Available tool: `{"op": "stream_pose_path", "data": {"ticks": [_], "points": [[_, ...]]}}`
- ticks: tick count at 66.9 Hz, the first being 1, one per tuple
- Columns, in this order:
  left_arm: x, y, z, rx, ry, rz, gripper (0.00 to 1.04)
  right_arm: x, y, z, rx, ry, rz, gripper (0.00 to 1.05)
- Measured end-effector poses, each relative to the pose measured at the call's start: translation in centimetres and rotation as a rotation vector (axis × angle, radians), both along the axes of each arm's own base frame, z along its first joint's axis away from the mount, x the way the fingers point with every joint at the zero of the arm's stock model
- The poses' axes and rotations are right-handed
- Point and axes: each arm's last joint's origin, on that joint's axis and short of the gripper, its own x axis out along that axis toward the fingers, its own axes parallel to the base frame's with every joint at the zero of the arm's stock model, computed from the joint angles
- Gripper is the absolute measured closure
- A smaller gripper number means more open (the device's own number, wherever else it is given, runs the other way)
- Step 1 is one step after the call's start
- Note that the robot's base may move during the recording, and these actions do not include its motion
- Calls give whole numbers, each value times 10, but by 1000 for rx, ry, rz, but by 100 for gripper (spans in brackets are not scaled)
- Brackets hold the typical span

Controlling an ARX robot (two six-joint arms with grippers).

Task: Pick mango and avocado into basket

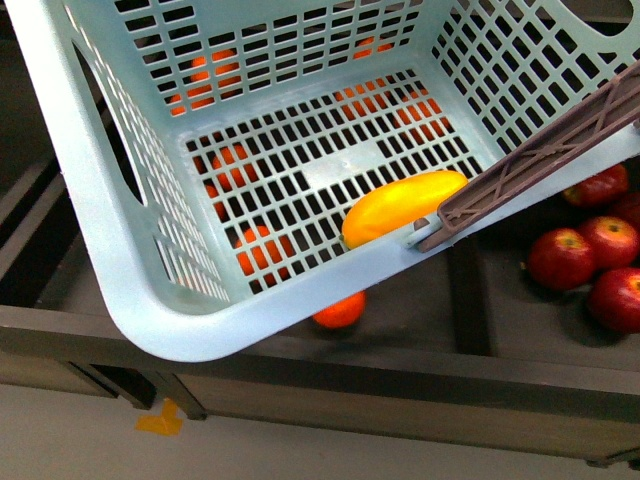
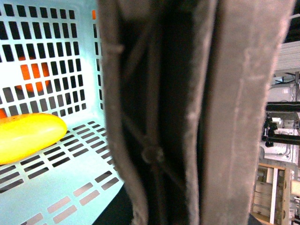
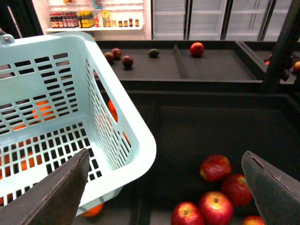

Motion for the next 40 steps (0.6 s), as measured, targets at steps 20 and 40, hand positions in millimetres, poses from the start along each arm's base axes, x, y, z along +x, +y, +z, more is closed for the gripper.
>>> {"op": "stream_pose_path", "data": {"ticks": [20,40], "points": [[0,0,0,2,-2,3,90,0,0,0,0,1,0,9],[0,0,0,1,-1,1,90,0,0,0,0,1,0,9]]}}
